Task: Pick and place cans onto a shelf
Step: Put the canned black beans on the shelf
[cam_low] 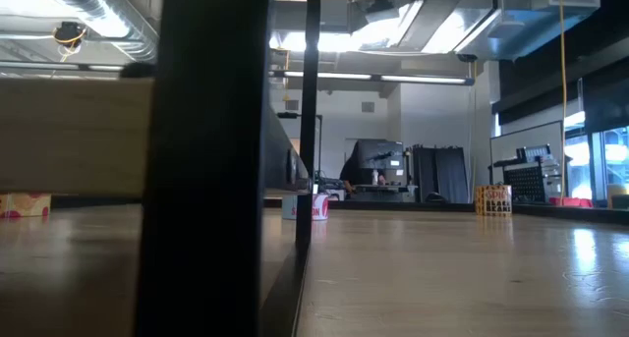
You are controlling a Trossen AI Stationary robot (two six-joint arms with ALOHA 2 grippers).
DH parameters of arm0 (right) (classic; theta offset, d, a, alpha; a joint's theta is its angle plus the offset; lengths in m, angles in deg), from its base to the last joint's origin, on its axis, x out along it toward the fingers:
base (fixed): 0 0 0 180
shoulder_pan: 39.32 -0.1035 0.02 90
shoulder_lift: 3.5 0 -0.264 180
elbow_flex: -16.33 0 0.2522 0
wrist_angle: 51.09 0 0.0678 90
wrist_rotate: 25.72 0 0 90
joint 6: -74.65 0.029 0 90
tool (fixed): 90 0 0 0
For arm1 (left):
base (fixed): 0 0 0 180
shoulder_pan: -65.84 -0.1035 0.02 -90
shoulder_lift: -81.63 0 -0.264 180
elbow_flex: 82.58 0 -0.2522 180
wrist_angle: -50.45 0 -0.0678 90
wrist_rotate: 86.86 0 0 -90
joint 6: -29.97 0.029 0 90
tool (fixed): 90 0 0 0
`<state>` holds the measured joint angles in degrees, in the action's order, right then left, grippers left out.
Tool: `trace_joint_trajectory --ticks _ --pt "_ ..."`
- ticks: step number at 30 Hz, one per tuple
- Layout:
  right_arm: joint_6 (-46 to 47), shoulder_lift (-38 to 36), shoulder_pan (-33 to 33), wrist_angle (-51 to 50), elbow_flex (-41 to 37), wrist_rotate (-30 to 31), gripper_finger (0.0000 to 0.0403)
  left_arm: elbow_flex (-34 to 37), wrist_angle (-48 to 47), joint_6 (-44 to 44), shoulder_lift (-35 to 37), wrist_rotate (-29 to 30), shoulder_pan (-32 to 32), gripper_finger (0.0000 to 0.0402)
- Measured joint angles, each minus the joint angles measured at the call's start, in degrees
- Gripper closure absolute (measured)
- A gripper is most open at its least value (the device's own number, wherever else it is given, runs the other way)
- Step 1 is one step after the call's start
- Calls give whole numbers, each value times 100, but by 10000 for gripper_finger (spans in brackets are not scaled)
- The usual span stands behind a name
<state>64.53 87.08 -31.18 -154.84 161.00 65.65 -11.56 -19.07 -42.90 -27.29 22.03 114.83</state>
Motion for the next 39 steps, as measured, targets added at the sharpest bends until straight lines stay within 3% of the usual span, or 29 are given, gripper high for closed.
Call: trace_joint_trajectory --ticks 7,18,24,28,33,39 --pt "47 0 0 0 0 2 336 -481 -793 -7 0 279 2 348" --pt "242 0 465 0 0 4 336 -1219 -2061 -66 1 1589 3 350" --pt "528 -4 757 0 0 9 336 -1603 -3394 -862 2 2463 78 347" --pt "792 -19 908 14 -75 174 336 -1602 -3418 -991 45 2874 144 347" --pt "1359 -206 1233 7 -849 952 336 -1601 -3425 -994 103 3069 150 347" --pt "1595 -586 1884 451 -2454 762 336 -1596 -3422 -949 203 3688 10 346"
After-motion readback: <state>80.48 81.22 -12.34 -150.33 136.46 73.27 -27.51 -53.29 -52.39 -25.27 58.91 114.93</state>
